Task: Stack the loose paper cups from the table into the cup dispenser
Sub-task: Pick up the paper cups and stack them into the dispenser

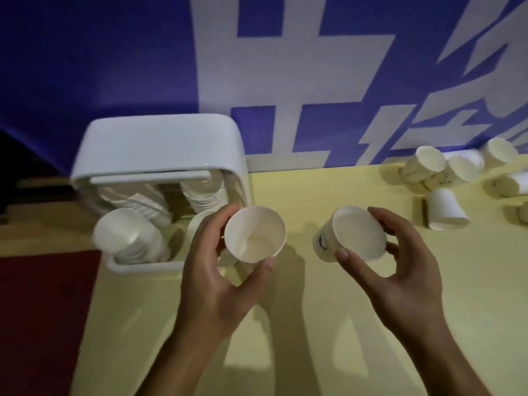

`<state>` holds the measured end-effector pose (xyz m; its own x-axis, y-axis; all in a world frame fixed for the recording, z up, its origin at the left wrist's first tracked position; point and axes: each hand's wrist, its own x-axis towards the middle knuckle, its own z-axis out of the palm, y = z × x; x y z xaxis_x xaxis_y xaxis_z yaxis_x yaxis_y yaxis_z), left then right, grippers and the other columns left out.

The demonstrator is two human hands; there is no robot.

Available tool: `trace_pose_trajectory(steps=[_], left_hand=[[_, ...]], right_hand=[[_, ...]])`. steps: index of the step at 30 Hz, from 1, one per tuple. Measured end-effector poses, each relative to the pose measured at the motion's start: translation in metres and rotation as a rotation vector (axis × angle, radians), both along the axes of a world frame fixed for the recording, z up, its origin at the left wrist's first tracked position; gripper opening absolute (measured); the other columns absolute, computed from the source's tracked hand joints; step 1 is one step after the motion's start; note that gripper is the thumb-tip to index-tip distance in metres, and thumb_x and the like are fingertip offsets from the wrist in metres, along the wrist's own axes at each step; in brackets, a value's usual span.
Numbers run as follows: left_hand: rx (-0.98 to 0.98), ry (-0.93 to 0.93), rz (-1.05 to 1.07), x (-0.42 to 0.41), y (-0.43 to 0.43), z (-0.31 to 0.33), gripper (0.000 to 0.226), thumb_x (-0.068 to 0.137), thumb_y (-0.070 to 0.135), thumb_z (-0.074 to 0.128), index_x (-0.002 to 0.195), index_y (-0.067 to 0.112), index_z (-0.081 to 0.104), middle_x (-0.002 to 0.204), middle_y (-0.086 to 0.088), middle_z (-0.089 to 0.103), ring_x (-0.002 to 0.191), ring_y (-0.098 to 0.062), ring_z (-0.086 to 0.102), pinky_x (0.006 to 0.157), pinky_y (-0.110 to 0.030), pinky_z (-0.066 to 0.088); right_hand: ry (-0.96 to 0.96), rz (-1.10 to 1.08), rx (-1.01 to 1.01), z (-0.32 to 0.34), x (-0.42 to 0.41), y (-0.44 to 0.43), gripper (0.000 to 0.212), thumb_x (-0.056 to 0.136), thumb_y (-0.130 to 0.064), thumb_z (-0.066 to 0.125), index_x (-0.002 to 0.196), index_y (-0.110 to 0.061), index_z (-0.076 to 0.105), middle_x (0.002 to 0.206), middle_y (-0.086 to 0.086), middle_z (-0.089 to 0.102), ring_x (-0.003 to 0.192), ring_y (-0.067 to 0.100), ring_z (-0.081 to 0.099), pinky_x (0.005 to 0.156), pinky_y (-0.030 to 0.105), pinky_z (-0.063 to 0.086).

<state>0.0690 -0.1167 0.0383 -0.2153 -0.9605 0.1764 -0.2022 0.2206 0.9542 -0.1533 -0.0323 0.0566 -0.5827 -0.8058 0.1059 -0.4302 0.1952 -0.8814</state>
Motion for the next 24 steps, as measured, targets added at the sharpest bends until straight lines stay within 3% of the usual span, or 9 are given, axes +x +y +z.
trace_pose_trajectory(steps=[3,6,15,19,24], left_hand=[[0.004,-0.006,0.071,0.041,-0.001,-0.001,0.073,0.071,0.042,0.082,0.138,0.036,0.055,0.137,0.005,0.062,0.126,-0.024,0.061,0.098,-0.036,0.053],[0.007,-0.003,0.129,0.064,-0.008,0.0,0.068,0.068,0.042,0.086,0.129,0.046,0.055,0.13,0.01,0.064,0.122,-0.021,0.063,0.095,-0.032,0.054],[0.046,0.018,0.147,0.071,-0.044,-0.013,0.07,0.071,0.031,0.093,0.13,0.027,0.055,0.128,0.0,0.065,0.12,-0.026,0.064,0.095,-0.049,0.056],[0.036,0.008,0.142,0.063,-0.05,-0.016,0.07,0.074,0.035,0.089,0.134,0.028,0.055,0.131,0.002,0.063,0.122,-0.022,0.063,0.097,-0.044,0.056],[-0.011,0.003,0.13,0.06,-0.051,-0.021,0.072,0.075,0.028,0.088,0.138,0.017,0.056,0.132,0.003,0.06,0.123,-0.023,0.062,0.096,-0.04,0.057]], right_hand=[[0.008,0.105,0.022,-0.001,0.043,-0.014,0.071,0.064,-0.068,0.077,0.126,-0.038,0.061,0.127,-0.026,0.063,0.113,0.0,0.06,0.083,0.019,0.047],[0.006,0.163,0.024,-0.004,0.072,-0.026,0.071,0.063,-0.069,0.077,0.125,-0.038,0.062,0.124,-0.027,0.064,0.111,-0.001,0.061,0.084,0.022,0.048],[0.011,0.213,0.031,-0.009,0.102,-0.054,0.073,0.061,-0.069,0.078,0.124,-0.037,0.062,0.123,-0.028,0.064,0.11,-0.003,0.06,0.076,0.029,0.049],[0.003,0.202,0.036,-0.011,0.097,-0.057,0.069,0.063,-0.069,0.079,0.124,-0.04,0.061,0.123,-0.028,0.064,0.111,0.0,0.06,0.077,0.032,0.052],[-0.004,0.198,0.034,-0.013,0.092,-0.059,0.068,0.066,-0.067,0.079,0.124,-0.035,0.063,0.123,-0.024,0.066,0.112,0.002,0.062,0.083,0.02,0.048]])
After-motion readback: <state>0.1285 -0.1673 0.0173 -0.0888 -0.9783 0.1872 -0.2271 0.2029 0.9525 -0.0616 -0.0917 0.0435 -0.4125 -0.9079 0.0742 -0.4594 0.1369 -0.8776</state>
